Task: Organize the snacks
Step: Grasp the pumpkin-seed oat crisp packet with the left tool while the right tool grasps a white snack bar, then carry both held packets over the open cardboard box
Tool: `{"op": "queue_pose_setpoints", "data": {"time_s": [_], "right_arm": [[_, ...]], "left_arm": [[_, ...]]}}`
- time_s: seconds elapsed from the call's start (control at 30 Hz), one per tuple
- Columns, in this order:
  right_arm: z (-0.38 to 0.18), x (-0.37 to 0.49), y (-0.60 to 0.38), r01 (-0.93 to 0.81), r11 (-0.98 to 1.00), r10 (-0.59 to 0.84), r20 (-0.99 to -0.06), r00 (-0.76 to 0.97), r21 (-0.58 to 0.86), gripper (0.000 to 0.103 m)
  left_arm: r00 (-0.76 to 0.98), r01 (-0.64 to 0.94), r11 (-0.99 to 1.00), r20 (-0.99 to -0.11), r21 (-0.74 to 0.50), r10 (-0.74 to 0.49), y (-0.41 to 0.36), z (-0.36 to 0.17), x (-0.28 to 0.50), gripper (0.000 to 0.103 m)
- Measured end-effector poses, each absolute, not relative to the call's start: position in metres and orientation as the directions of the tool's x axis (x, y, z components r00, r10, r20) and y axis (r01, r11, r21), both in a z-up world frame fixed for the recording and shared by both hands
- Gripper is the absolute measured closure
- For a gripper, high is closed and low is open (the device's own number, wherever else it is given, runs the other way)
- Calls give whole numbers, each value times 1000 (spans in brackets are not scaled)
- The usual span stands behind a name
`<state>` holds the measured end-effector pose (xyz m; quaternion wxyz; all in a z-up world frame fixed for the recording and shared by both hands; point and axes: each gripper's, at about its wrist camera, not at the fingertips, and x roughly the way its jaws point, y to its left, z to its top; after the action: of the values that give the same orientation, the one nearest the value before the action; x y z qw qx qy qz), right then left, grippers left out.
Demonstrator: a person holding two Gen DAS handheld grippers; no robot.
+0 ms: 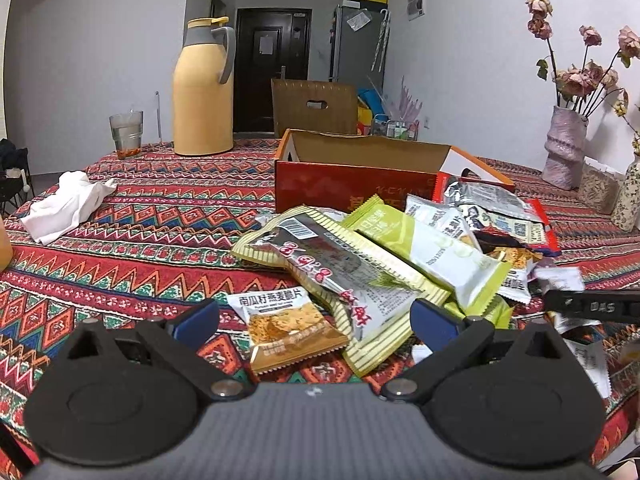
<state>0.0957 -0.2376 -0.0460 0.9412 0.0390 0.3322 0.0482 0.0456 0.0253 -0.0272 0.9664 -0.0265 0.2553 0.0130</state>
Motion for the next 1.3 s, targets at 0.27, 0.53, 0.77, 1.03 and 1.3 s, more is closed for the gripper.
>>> {"op": "queue_pose_setpoints", "data": {"time_s": [0.27, 0.53, 0.77, 1.03, 1.3], "right_arm": [[-34, 80, -250, -52, 989, 120, -552, 825, 139, 64], [-35, 72, -254, -43, 987, 122, -547, 828, 155, 63], [-35, 67, -253, -50, 986, 129, -543, 830, 158, 63], [-32, 58, -249, -72, 985, 147, -533, 833, 159, 63], [-22, 49, -249, -85, 984, 153, -506, 849, 156, 63]], "left_arm": [[826, -135, 990, -556, -35, 93, 44, -27, 69, 0], [749, -164, 986, -651, -8, 119, 48, -42, 94, 15], [746, -156, 988, -658, -23, 102, 48, -44, 87, 52], [762, -155, 987, -641, -35, 97, 53, -40, 69, 57], [801, -149, 988, -592, -42, 95, 54, -17, 57, 57]]}}
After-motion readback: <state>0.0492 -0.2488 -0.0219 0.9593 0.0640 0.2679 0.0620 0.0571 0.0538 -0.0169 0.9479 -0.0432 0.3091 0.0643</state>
